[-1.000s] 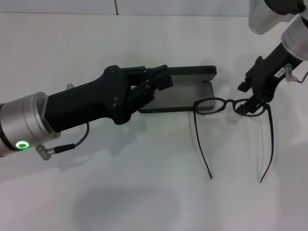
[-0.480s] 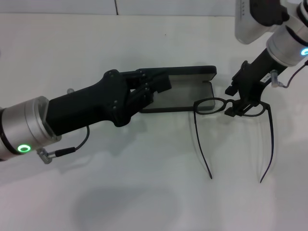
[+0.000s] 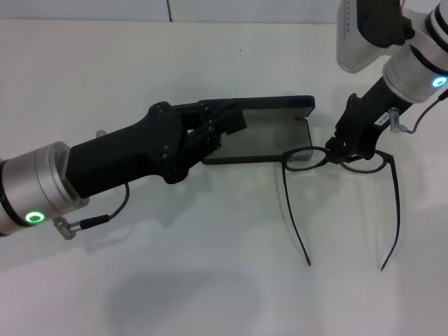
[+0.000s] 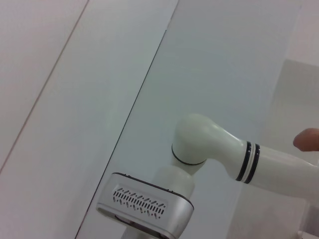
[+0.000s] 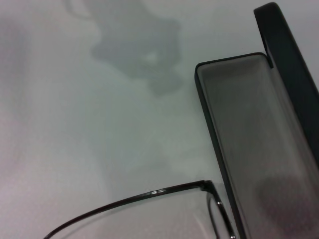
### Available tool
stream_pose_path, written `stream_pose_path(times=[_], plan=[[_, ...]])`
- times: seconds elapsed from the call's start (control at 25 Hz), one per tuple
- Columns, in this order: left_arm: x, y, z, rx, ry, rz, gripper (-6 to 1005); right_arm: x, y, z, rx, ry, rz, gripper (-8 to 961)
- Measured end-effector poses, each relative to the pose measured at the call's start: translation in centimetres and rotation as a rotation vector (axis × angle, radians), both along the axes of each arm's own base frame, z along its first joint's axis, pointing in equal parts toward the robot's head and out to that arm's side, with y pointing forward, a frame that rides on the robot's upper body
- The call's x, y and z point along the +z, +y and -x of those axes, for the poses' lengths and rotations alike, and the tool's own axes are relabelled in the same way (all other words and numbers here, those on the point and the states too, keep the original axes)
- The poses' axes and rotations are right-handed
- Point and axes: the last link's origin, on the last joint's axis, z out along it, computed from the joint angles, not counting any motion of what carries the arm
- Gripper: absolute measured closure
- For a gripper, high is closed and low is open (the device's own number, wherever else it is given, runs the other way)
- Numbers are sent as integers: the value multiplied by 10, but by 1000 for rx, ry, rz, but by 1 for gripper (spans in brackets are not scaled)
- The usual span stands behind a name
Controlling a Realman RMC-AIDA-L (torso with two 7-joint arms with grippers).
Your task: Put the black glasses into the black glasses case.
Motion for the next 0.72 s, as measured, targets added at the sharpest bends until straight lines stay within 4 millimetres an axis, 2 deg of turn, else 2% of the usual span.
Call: stream_pose_path(times=[0.2,0.28,0.72], plan=[[0,0,0,0,0,0,911,0,-1,-2,-4,-1,1,671],[0,0,0,1,0,0,912,-1,-1,-3,-5,-3,3,782],[0,0,0,-5,4,-10,916,-4,-4,-6,-7,-14,15,788]])
